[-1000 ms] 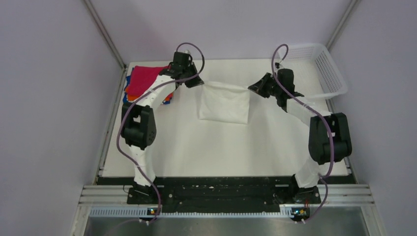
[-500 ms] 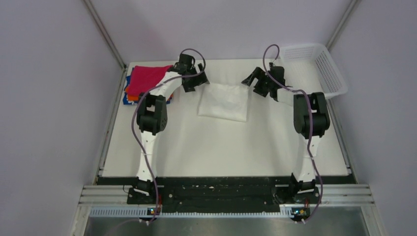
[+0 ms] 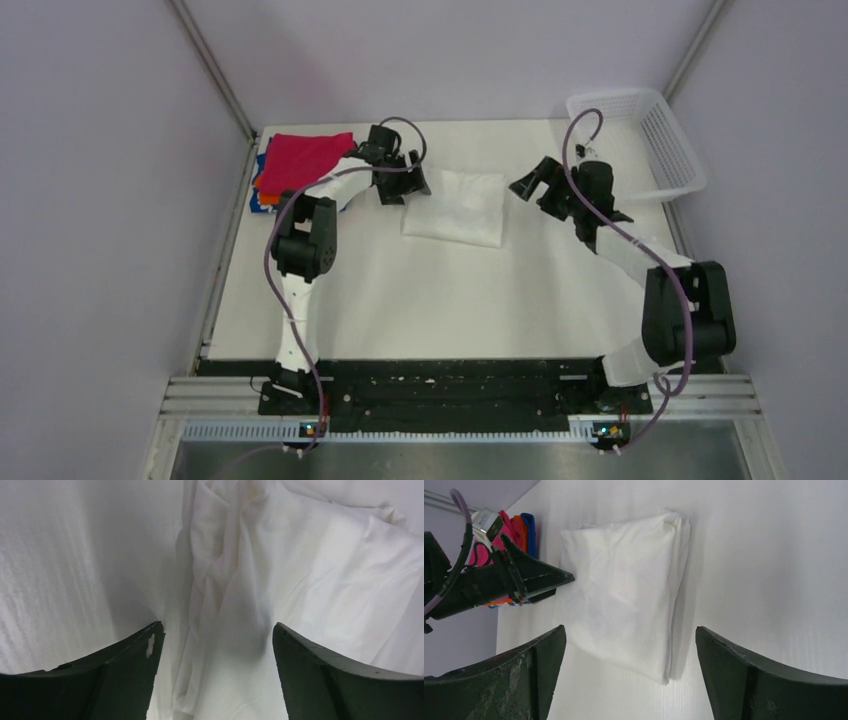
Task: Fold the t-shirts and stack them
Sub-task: Put the neatly folded tshirt into the corner of the board with the left arm
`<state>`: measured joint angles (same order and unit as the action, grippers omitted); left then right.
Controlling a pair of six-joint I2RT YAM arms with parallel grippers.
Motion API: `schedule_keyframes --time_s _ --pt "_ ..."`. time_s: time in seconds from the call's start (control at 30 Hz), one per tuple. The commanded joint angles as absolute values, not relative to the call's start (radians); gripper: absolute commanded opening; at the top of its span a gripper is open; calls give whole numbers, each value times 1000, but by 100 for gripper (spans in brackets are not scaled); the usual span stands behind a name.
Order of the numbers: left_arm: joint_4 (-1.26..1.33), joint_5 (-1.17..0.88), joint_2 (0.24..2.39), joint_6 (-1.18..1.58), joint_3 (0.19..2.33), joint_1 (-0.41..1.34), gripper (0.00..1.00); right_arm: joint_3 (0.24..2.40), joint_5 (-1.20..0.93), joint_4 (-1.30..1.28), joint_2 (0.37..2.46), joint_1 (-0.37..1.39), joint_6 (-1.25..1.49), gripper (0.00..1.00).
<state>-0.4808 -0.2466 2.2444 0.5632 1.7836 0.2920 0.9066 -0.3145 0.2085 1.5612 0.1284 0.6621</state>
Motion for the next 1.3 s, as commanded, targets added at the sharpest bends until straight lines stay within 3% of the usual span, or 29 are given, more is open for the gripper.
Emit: schedule_keyframes --time_s 0.0,0.07,0.17,0.2,0.43,0.7,1.27 --pt "-553 -275 2321 529 1852 325 73 817 -211 162 1384 129 623 99" --pt "-563 -251 2332 531 1856 342 56 784 -165 116 1310 130 608 99" --pt "-597 -173 2331 529 1867 374 7 736 -97 72 1201 130 602 99" --pt "-614 -135 2329 526 1879 383 0 723 -78 63 1173 129 602 99" --pt "-739 225 2264 427 1976 434 0 651 -18 11 1021 130 596 99" --pt "-698 659 2152 163 1970 433 0 612 85 1 903 131 578 99" --pt "-446 904 2051 -306 2011 392 0 603 122 2 909 130 574 99"
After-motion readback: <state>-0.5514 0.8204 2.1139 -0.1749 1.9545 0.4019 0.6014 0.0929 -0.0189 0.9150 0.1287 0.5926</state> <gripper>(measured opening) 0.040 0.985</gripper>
